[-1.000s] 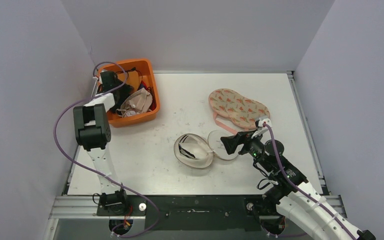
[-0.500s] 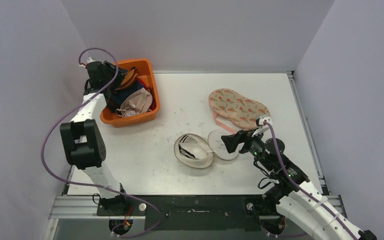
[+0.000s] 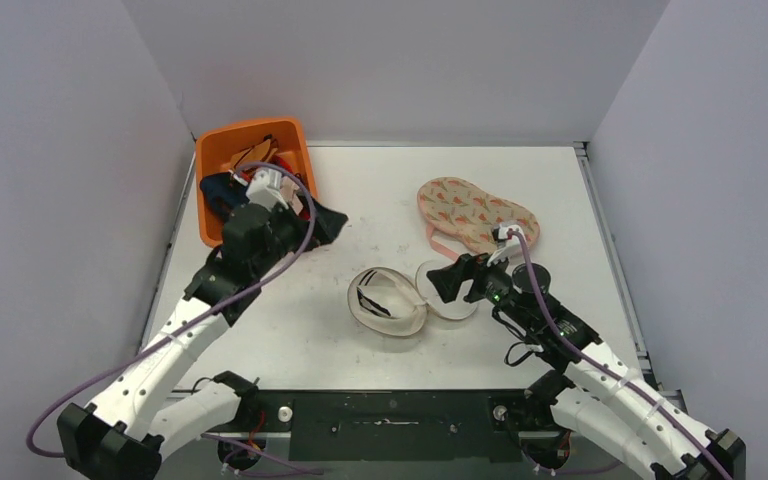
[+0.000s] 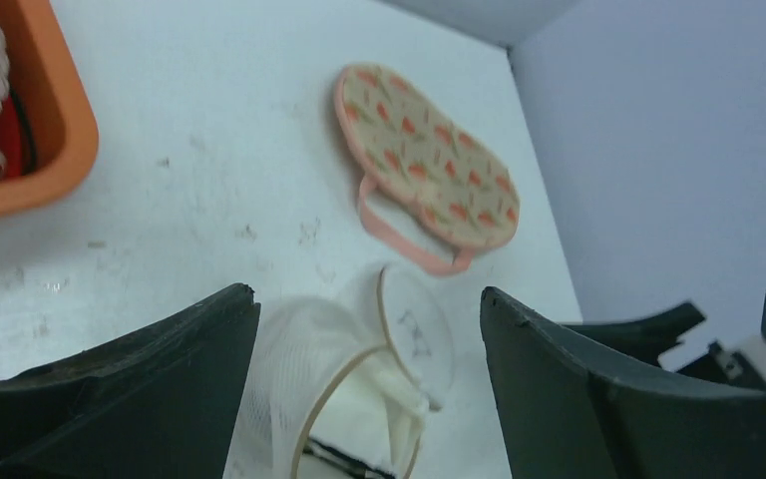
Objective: Unzip the laundry bag and remove the bra
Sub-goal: Pick up the bra from the laundry bag.
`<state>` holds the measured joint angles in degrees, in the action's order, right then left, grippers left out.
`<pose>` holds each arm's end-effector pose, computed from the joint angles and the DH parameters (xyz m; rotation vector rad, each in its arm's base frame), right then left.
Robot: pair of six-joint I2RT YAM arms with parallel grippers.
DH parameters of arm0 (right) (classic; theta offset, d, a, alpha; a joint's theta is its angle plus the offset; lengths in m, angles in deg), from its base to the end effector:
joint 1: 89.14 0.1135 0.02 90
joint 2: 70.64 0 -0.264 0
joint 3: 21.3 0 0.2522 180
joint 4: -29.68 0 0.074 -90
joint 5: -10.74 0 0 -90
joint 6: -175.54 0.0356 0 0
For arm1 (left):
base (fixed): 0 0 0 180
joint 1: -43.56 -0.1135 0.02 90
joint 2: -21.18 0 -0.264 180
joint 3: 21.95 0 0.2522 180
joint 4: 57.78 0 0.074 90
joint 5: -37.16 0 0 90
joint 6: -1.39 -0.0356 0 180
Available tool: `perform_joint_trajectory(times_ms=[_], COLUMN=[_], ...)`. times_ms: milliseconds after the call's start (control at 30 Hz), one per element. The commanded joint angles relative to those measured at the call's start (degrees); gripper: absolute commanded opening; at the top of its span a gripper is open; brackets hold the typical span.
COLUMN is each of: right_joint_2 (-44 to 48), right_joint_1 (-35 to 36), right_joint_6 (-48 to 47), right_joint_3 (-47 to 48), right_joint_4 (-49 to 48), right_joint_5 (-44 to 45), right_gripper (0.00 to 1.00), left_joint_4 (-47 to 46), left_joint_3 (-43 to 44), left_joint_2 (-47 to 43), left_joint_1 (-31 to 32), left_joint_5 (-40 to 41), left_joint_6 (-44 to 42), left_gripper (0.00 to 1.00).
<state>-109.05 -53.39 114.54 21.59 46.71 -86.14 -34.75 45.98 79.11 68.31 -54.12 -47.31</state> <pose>0.1365 0.1035 0.2735 -0.2013 1.8728 0.9033 0.2130 -0.0991 0.3563 -0.2539 1.8619 -0.8318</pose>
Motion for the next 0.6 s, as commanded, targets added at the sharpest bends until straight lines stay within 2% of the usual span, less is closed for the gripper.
perform_joint_trajectory(times_ms=[0,100,167,333,400,567], right_joint_2=[-5.4,-9.9,-12.2,-18.6,-21.8,-27.6], right_joint_1=[1.4,4.2,8.2,19.1,19.7,19.8], right_joint_6=[-0.7,-1.1,-1.6,-1.6,-0.3,1.2], right_joint_3=[0.6,0.1,-0.2,1.0,1.9,4.1], right_joint_4=[-4.0,-3.4,-3.4,-3.6,-3.7,-3.9], right_joint_5=[-5.6,-3.0,1.4,17.3,20.2,25.1], right_gripper=[0.91,0.94,0.95,0.98,0.99,0.9], left_joint_4=[6.7,7.3,5.5,2.5,1.4,-2.3], left_joint_3=[-6.5,-12.2,-15.1,-17.4,-18.4,-22.3], left_joint_2=[-4.8,-8.9,-10.6,-7.6,-6.8,-6.8], left_joint_1=[7.2,14.9,17.2,18.1,18.1,18.2], left_joint_5=[8.4,14.6,15.5,10.0,8.8,6.2], left_joint_6=[-2.4,-1.5,-1.3,-1.3,-0.6,0.9], left_gripper=[0.78,0.75,0.75,0.74,0.73,0.72])
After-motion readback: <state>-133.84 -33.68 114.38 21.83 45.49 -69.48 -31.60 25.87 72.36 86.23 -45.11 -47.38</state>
